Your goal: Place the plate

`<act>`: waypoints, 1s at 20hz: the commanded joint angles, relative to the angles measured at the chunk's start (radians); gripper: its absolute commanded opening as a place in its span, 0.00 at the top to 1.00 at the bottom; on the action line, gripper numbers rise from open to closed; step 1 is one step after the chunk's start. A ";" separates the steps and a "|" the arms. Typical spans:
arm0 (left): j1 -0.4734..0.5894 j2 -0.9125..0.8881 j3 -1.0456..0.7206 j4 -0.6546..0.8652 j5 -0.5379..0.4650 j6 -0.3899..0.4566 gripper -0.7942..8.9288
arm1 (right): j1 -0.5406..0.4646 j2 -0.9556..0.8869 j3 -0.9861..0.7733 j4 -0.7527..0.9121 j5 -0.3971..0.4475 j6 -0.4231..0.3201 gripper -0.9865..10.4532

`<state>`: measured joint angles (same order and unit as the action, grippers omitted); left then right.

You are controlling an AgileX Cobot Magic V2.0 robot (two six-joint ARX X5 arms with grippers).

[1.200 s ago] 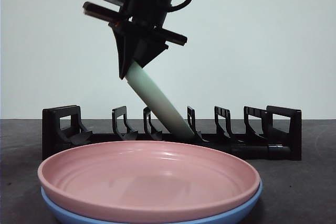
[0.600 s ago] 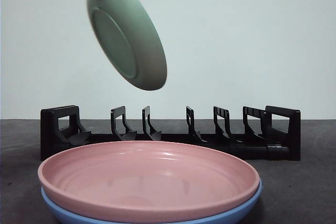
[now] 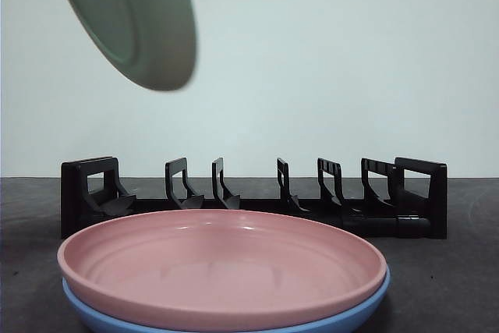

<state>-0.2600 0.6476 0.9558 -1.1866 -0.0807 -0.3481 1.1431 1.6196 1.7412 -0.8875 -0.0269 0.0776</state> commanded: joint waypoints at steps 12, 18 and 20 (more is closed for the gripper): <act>-0.001 0.005 0.021 0.005 -0.007 -0.051 0.56 | 0.153 -0.510 -0.858 0.296 0.357 -0.247 0.90; -0.001 0.005 0.021 0.003 -0.007 -0.059 0.56 | 0.236 -0.509 -0.857 0.177 0.480 -0.616 0.90; -0.001 0.005 0.021 0.004 -0.007 -0.061 0.56 | 0.238 -0.502 -0.856 0.189 0.473 -0.685 0.90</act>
<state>-0.2600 0.6476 0.9558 -1.1866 -0.0807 -0.4046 1.3670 1.1076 0.8650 -0.7128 0.4408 -0.5396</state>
